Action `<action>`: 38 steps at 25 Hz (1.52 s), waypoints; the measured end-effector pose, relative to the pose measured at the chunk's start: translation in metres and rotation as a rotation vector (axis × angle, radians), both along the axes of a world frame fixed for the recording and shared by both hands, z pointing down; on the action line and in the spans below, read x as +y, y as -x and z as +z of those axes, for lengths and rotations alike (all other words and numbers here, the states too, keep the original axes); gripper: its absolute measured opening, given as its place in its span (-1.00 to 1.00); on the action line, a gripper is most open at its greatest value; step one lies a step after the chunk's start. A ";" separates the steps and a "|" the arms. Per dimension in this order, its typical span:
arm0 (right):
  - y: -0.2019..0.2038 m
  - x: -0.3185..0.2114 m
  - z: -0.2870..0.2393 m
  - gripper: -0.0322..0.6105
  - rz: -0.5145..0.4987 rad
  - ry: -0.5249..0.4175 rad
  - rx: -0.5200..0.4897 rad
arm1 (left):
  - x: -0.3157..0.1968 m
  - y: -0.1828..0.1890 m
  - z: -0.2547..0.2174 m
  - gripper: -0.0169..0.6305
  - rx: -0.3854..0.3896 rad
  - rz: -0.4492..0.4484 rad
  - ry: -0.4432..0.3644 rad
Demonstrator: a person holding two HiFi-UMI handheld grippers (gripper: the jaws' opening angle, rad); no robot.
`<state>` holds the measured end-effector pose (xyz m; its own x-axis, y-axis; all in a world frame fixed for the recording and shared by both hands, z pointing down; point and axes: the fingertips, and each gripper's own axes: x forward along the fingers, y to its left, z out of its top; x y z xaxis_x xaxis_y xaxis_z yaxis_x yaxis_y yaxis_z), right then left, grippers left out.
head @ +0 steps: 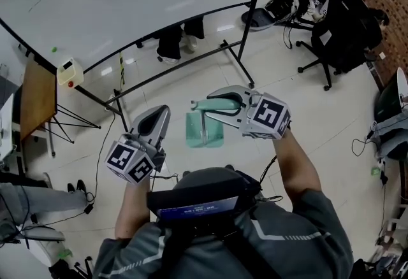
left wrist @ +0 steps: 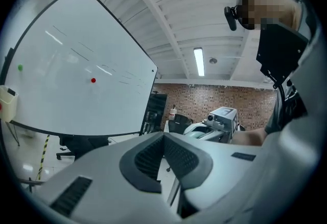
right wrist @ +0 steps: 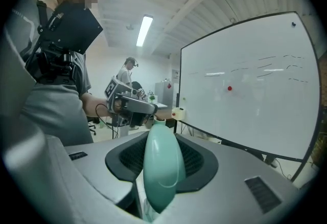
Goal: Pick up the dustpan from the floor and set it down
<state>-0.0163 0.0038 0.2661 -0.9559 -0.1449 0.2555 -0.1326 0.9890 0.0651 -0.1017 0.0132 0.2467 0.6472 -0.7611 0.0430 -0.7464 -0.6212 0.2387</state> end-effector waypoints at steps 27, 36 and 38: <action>-0.066 0.011 0.004 -0.41 -0.019 -0.003 -0.011 | 0.037 -0.028 0.008 -0.88 -0.010 -0.187 0.012; -0.100 0.008 0.014 -0.41 -0.062 0.003 -0.029 | 0.055 -0.066 0.019 -0.88 -0.036 -0.257 0.042; -0.096 0.013 0.016 -0.42 -0.065 -0.004 -0.024 | 0.061 -0.064 0.022 -0.88 -0.035 -0.261 0.040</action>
<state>0.0800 0.0166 0.2821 -0.9693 -0.0829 0.2317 -0.0692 0.9954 0.0663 -0.0380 0.0745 0.2692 0.4269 -0.8993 0.0953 -0.8883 -0.3972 0.2305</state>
